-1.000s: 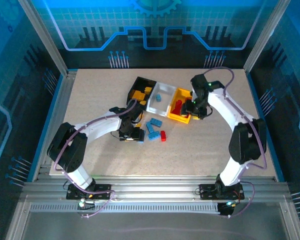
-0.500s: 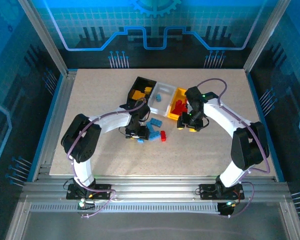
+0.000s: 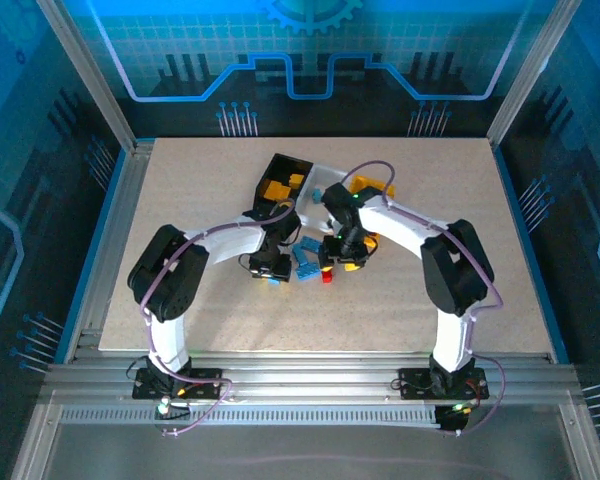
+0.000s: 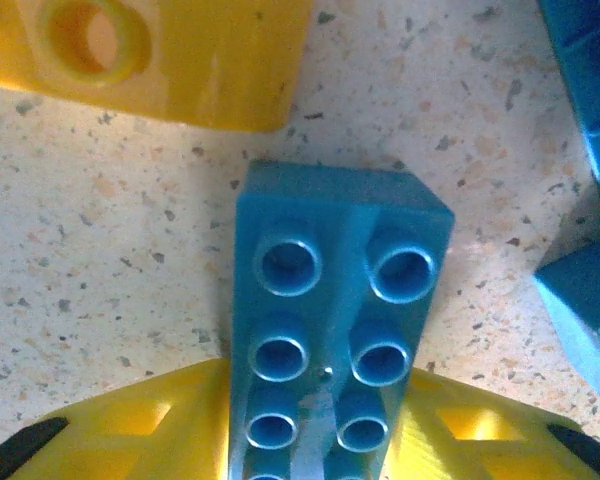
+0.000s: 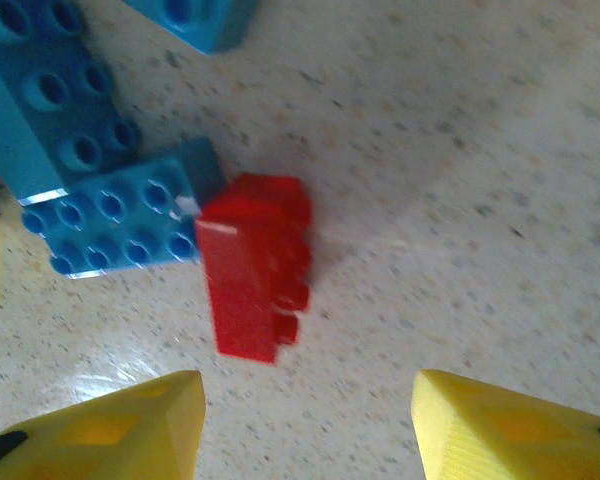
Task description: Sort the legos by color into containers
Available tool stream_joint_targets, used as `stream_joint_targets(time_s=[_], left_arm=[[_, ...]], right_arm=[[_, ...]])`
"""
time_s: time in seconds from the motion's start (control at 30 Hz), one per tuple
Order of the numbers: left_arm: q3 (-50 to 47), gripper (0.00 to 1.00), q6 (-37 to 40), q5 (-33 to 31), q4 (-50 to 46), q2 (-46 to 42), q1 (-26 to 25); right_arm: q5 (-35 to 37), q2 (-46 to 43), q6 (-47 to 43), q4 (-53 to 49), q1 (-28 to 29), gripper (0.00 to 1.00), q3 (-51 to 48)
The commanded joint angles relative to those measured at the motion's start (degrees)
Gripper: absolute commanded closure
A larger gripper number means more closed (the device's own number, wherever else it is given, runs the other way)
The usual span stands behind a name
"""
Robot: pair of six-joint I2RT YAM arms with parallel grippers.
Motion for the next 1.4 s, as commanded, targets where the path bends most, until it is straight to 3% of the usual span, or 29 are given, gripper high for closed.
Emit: stream_joint_targets(time_s=[0.0, 0.33, 0.57, 1.03, 1.37], left_arm=[[-3.8, 0.6, -1.1, 0.9, -0.8, -3.5, -0.3], [-5.4, 0.61, -3.2, 0.3, -5.9, -16.3, 0.0], [4.8, 0.6, -1.2, 1.0, -8.9, -16.0, 2.6], [41.9, 0.59, -0.8, 5.9, -9.7, 12.4, 3.2], [66.0, 0.58, -1.8, 6.1, -14.0, 31.2, 3.1]], right_arm=[[-0.3, 3.6, -1.4, -1.3, 1.4, 0.41, 3.8], [-0.5, 7.6, -1.5, 0.3, 1.4, 0.49, 3.7], [0.0, 4.3, -1.1, 2.0, 0.6, 0.72, -0.9], [1.3, -18.7, 3.0, 0.5, -3.2, 0.75, -19.5], [1.2, -30.9, 7.3, -5.2, -3.5, 0.74, -20.2]])
